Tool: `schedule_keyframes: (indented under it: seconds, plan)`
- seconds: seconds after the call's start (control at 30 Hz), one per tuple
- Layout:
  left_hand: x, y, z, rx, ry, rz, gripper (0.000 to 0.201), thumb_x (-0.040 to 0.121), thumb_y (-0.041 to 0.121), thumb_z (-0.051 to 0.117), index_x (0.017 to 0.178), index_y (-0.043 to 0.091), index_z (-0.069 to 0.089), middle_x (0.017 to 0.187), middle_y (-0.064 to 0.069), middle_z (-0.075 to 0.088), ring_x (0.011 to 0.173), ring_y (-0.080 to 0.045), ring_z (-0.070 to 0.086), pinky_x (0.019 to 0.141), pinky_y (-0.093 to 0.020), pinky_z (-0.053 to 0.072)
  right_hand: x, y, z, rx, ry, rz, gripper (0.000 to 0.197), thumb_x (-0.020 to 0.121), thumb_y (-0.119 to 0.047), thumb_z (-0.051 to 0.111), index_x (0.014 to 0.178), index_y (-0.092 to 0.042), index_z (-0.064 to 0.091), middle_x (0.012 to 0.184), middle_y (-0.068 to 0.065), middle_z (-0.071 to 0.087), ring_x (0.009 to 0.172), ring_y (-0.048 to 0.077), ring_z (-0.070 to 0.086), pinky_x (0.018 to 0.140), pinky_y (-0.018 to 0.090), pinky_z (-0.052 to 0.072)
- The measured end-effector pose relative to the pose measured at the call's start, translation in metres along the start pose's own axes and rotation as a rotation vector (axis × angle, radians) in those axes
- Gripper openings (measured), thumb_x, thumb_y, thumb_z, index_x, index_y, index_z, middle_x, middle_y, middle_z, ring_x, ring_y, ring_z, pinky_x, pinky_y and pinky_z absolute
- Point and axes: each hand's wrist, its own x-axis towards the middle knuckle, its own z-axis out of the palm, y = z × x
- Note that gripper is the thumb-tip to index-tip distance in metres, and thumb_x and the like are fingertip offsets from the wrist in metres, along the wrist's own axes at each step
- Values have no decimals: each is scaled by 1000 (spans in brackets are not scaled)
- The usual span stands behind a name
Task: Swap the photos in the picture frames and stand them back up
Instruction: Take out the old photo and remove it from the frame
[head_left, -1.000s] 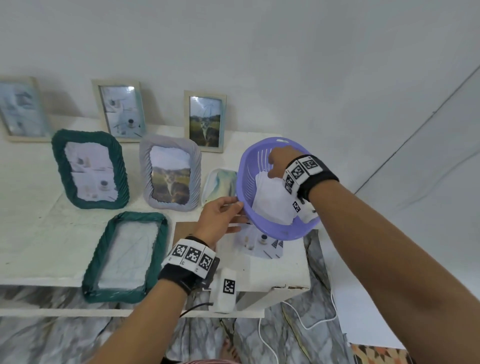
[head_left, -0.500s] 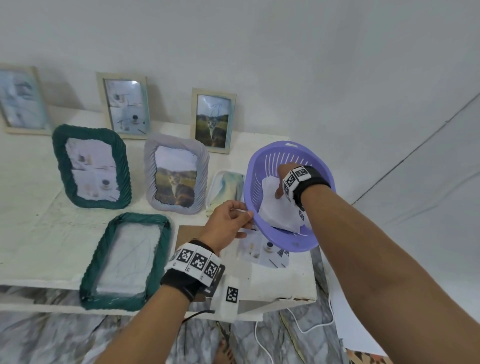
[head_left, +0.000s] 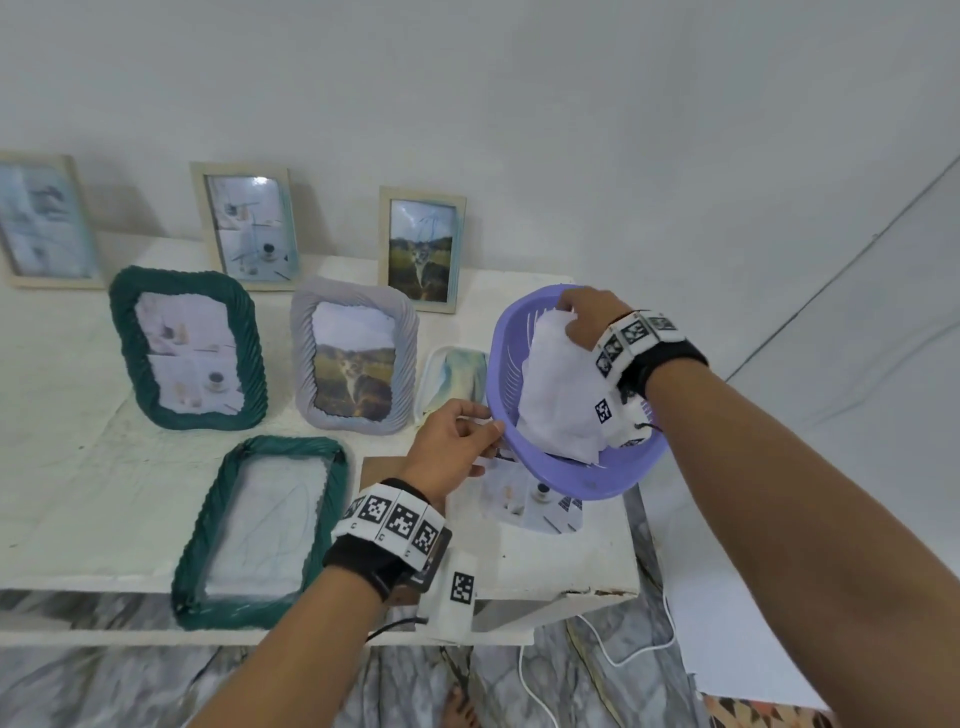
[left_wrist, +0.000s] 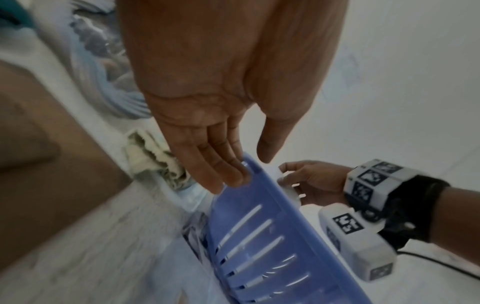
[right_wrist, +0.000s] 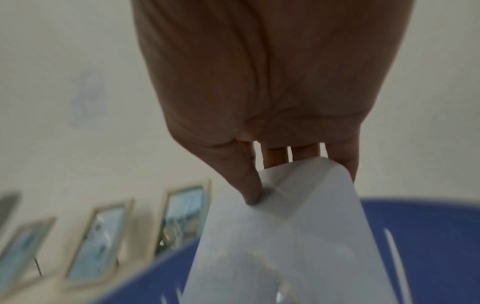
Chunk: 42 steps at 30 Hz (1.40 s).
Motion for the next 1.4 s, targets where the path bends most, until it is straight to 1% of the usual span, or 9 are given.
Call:
schedule_keyframes:
  seconds: [0.27, 0.4, 0.57, 0.73, 0.83, 1.0, 1.13, 1.27, 1.4]
  plan:
    - [-16, 47, -33, 308, 116, 426, 27, 95, 26, 60, 120, 16, 60, 112, 5, 63, 99, -7, 59, 80, -13, 46, -90, -29, -61, 264, 265, -145, 22, 91, -14, 49, 109, -21, 59, 104, 2, 61, 93, 21, 54, 76, 27, 38]
    - [-31, 68, -66, 266, 5, 495, 27, 93, 26, 64, 119, 20, 63, 102, 7, 68, 93, -5, 63, 81, -19, 51, -132, -73, -47, 391, 286, -290, 22, 91, -15, 54, 109, -23, 62, 97, -1, 66, 90, 19, 59, 77, 32, 47]
    - [-52, 52, -131, 189, -15, 413, 11, 92, 10, 65, 102, 11, 69, 92, -11, 73, 89, -32, 68, 74, -46, 59, -153, -128, 5, 653, 411, -293, 31, 92, -20, 60, 122, -25, 56, 92, -7, 61, 84, 7, 58, 73, 19, 48]
    - [-78, 18, -202, 46, 49, 227, 13, 92, 5, 63, 104, 3, 67, 95, -11, 75, 84, -20, 70, 66, -32, 59, -161, -177, 91, 1173, 182, -64, 21, 92, -16, 63, 113, -18, 60, 87, 11, 67, 74, 25, 66, 64, 44, 57]
    - [-88, -5, -238, 78, 70, 159, 10, 91, 4, 64, 99, 7, 69, 91, -11, 75, 78, -15, 69, 61, -27, 58, -169, -205, 136, 1357, 103, -6, 9, 92, -2, 59, 97, -8, 63, 76, 17, 64, 64, 26, 59, 54, 34, 50]
    - [-92, -42, -274, 167, 50, 50, 14, 88, 6, 69, 102, 6, 68, 91, -19, 72, 84, -30, 69, 64, -34, 60, -179, -243, 174, 1380, -10, 108, 12, 94, -12, 59, 104, -7, 59, 79, 11, 64, 64, 21, 59, 54, 32, 52]
    - [-90, -52, -272, 122, 52, 35, 12, 88, 5, 68, 101, 5, 66, 90, -19, 72, 78, -23, 69, 64, -32, 59, -177, -250, 185, 1103, 149, 155, 11, 90, -18, 65, 99, -12, 62, 77, 2, 62, 61, 10, 57, 57, 38, 55]
    - [-90, -56, -265, 59, 49, 29, 9, 89, 2, 67, 97, 5, 66, 84, -14, 70, 68, -6, 67, 58, -20, 54, -175, -244, 188, 1104, 126, 153, 12, 90, -10, 62, 101, -12, 60, 82, 13, 62, 67, 20, 60, 52, 29, 54]
    - [-90, -65, -264, 89, 77, -3, 16, 84, 4, 73, 99, 7, 69, 86, -15, 73, 77, -18, 69, 64, -26, 58, -176, -238, 192, 1148, 85, 155, 12, 90, -7, 62, 99, -14, 60, 81, 13, 62, 70, 22, 61, 57, 27, 54]
